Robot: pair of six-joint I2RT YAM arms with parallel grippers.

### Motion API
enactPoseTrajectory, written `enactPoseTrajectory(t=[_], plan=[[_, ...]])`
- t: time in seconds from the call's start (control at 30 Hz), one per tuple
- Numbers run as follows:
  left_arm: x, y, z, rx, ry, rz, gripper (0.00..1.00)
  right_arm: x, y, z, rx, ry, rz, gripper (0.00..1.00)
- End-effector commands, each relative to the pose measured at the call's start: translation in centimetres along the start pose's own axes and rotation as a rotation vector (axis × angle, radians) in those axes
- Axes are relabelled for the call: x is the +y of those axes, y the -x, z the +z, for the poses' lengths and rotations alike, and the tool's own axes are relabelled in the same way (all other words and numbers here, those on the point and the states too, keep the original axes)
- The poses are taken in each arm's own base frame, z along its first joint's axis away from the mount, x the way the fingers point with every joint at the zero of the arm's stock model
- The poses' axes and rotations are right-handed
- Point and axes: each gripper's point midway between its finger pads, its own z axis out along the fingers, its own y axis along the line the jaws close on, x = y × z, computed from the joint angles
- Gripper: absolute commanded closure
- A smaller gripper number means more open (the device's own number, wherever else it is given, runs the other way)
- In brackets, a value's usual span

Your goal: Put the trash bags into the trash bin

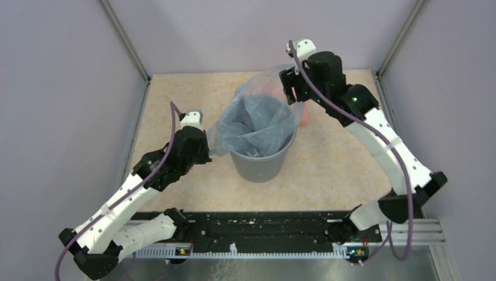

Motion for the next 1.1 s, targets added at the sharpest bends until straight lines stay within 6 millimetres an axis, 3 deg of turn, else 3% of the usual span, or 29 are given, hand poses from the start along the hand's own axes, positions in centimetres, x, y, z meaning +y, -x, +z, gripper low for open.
enactPoseTrajectory(t=[0.0, 0.23, 0.5, 0.83, 1.07], plan=[[-0.9, 0.6, 0.6, -0.017, -0.029, -0.007, 1.00, 1.4, 5.3, -5.5, -0.236, 0.044, -0.096, 0.28], [-1.0, 0.6, 0.8, -0.016, -0.034, -0.004, 1.00, 6.4, 7.2, -7.2, -0.414, 0.196, -0.310, 0.16], [-1.2, 0.5, 0.8, -0.012, -0.051, -0.001, 1.00, 10.7, 8.2, -5.5, -0.506, 0.367, -0.502, 0.14], [-1.5, 1.1, 0.7, -0.018, -0.060, 0.011, 1.00, 13.6, 7.8, -2.3, -0.445, 0.473, -0.607, 0.22], [-1.4, 1.0, 0.8, -0.014, -0.058, 0.015, 1.00, 14.2, 7.2, 0.0, -0.398, 0.475, -0.633, 0.30]])
